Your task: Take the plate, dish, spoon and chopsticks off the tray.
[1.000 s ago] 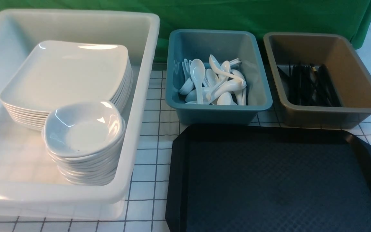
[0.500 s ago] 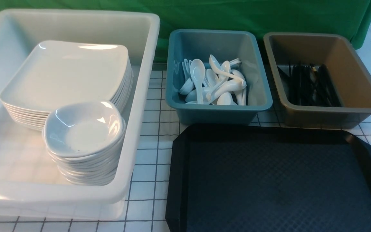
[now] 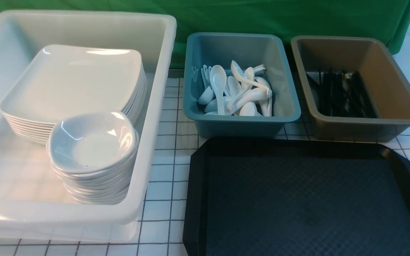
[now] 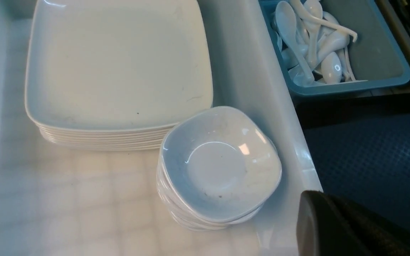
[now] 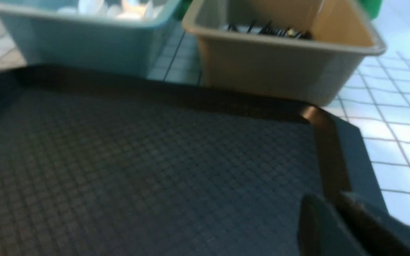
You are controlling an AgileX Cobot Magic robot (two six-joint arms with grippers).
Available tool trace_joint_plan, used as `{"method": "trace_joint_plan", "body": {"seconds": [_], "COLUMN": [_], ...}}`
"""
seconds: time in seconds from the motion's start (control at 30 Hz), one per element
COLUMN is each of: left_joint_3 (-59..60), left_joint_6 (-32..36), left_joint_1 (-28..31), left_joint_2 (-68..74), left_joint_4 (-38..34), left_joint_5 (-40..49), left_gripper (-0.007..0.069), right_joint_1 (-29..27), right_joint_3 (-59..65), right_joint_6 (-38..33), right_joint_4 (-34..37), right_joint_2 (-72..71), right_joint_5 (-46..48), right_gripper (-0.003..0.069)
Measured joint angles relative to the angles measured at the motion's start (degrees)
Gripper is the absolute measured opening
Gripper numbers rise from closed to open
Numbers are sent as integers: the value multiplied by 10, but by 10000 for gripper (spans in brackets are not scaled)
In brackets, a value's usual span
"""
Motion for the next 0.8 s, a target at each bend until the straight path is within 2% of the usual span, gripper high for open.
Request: {"method": "trace_joint_plan", "body": {"seconds": [0.1, 0.13, 0.23, 0.37, 0.6, 0.8], "left_joint_3": [0, 1, 7, 53, 191, 310], "left_joint_6": [-4, -3, -10, -29, -35, -35], "left_joint_1": [-39, -77, -130, -172, -177, -177], "left_joint_2": [0, 0, -7, -45, -195, -325], "left_joint_4": [6, 20, 37, 41, 51, 1], "left_joint_5": [0, 0, 0, -1, -9, -190], "left_gripper": [21, 21, 21, 21, 18, 18], "right_joint_1": [-1, -1, -1, -1, -1, -1], "right_joint_3": [-1, -1, -1, -1, -1, -1], "right_joint_6": [0, 0, 0, 0, 0, 0], "right_joint_4": [-2, -2, -3, -3, -3, -3], "right_joint_2": [-4, -4, -4, -4, -4, -4], "right_joint_5": [3, 4, 5, 5, 5, 5], "right_gripper": [125, 129, 133, 135, 144, 153]}}
